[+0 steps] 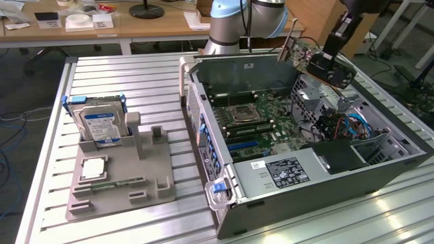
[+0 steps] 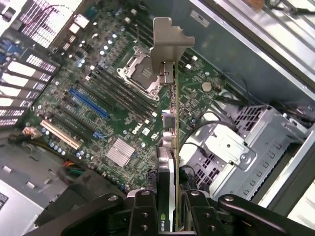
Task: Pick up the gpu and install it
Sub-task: 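Insert the gpu into the slot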
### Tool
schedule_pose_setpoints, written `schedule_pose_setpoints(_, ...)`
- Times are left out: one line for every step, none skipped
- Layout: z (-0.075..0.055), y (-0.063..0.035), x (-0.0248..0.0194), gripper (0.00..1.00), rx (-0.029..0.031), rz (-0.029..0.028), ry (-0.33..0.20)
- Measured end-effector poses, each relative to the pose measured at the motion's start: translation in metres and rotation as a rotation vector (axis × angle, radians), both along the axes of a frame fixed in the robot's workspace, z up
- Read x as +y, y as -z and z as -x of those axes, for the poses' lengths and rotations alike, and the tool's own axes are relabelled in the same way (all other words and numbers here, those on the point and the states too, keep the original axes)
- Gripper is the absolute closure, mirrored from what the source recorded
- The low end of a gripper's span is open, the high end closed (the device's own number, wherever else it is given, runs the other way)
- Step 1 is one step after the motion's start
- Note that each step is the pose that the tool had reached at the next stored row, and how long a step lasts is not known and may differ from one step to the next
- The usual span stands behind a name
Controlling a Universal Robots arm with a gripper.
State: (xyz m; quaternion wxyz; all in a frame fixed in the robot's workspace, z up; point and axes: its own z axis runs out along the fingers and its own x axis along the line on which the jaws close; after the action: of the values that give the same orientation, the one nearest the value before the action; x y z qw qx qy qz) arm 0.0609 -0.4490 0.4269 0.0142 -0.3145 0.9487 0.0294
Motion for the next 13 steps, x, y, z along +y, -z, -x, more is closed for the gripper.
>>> schedule_pose_setpoints(0.0000, 0.0000, 0.0000, 0.73, 0.0000, 0.0000, -0.014)
schedule_pose_setpoints(0.0000, 0.0000, 0.0000, 0.73, 0.0000, 0.0000, -0.030)
schedule_pose_setpoints(0.0000, 0.0000, 0.0000, 0.73, 0.0000, 0.0000, -0.045)
schedule_pose_setpoints(0.0000, 0.0000, 0.0000, 0.73, 0.0000, 0.0000, -0.059)
schedule_pose_setpoints(0.0000, 0.0000, 0.0000, 0.73, 0.0000, 0.0000, -0.074)
schedule_pose_setpoints(0.0000, 0.0000, 0.0000, 0.73, 0.0000, 0.0000, -0.088)
schedule_pose_setpoints(0.0000, 0.0000, 0.0000, 0.73, 0.0000, 0.0001, -0.103)
schedule_pose_setpoints(0.0000, 0.0000, 0.0000, 0.73, 0.0000, 0.0001, -0.119)
schedule_pose_setpoints(0.0000, 0.0000, 0.0000, 0.73, 0.0000, 0.0001, -0.134)
schedule_pose_setpoints(0.0000, 0.0000, 0.0000, 0.73, 0.0000, 0.0002, -0.150)
schedule_pose_setpoints(0.0000, 0.0000, 0.0000, 0.73, 0.0000, 0.0002, -0.166)
schedule_pose_setpoints(0.0000, 0.0000, 0.0000, 0.73, 0.0000, 0.0002, -0.182)
schedule_pose_setpoints(0.0000, 0.0001, 0.0000, 0.73, 0.0000, 0.0001, -0.198)
